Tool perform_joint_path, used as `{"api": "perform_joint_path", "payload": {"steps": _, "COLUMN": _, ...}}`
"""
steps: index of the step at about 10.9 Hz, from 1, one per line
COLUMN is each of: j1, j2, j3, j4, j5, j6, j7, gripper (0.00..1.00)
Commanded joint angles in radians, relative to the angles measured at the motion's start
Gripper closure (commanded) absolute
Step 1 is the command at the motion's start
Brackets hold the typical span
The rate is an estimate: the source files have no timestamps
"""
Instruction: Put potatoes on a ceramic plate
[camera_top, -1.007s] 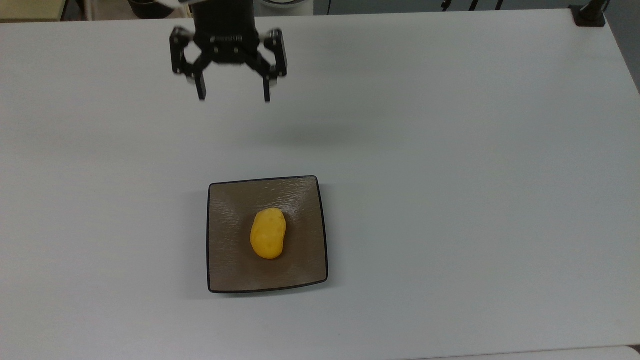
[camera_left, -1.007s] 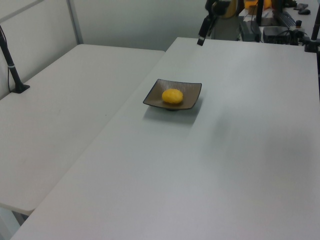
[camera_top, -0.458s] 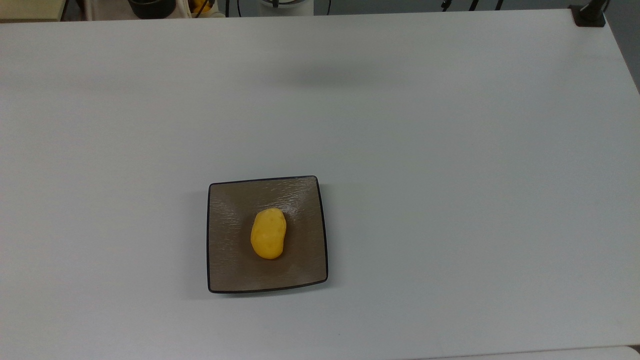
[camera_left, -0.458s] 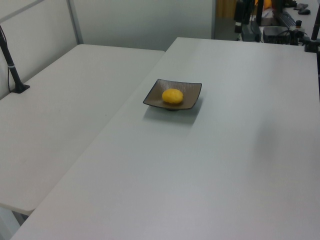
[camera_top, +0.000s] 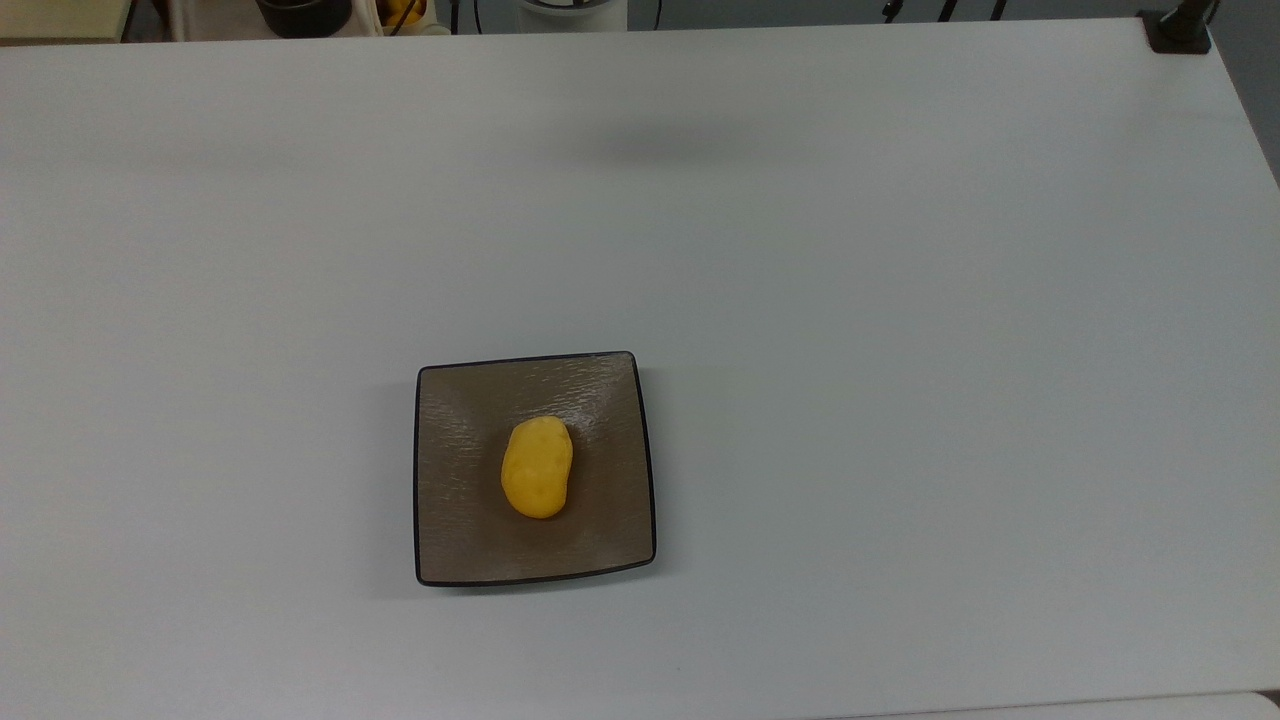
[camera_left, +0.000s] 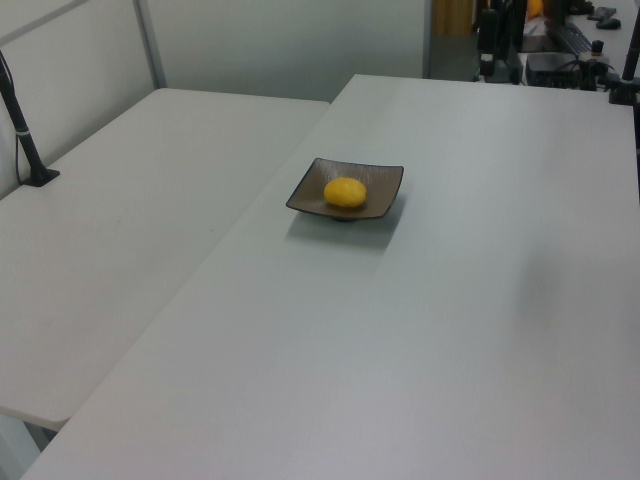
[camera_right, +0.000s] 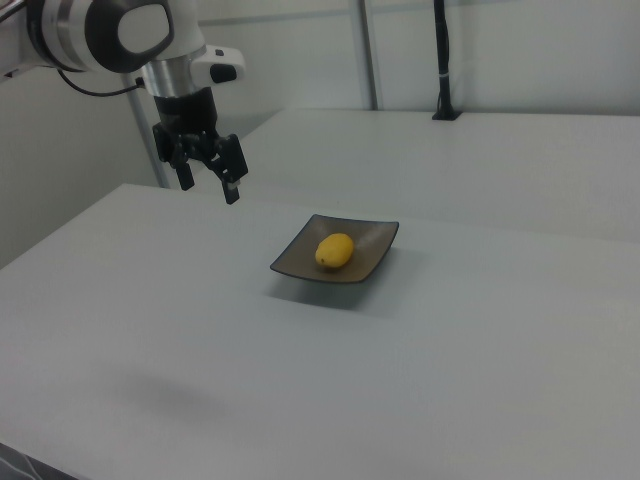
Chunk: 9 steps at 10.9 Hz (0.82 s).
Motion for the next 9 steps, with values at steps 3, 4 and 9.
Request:
{"api": "perform_joint_path", "payload": {"steps": 3, "j1": 0.010, "j2": 0.000, "j3": 0.002, "j4": -0.055, "j5": 0.029, "j6": 0.185, "j7": 0.003, "gripper": 0.00}}
{"api": "perform_joint_path", "payload": {"steps": 4, "j1": 0.009, "j2": 0.000, "j3": 0.002, "j4": -0.055, "j5": 0.029, "j6": 0.187, "j7": 0.000, "gripper": 0.00}}
{"api": "perform_joint_path", "payload": {"steps": 9, "j1": 0.010, "j2": 0.007, "j3": 0.002, "j4": -0.051, "j5": 0.031, "j6": 0.192, "j7": 0.000, "gripper": 0.00}}
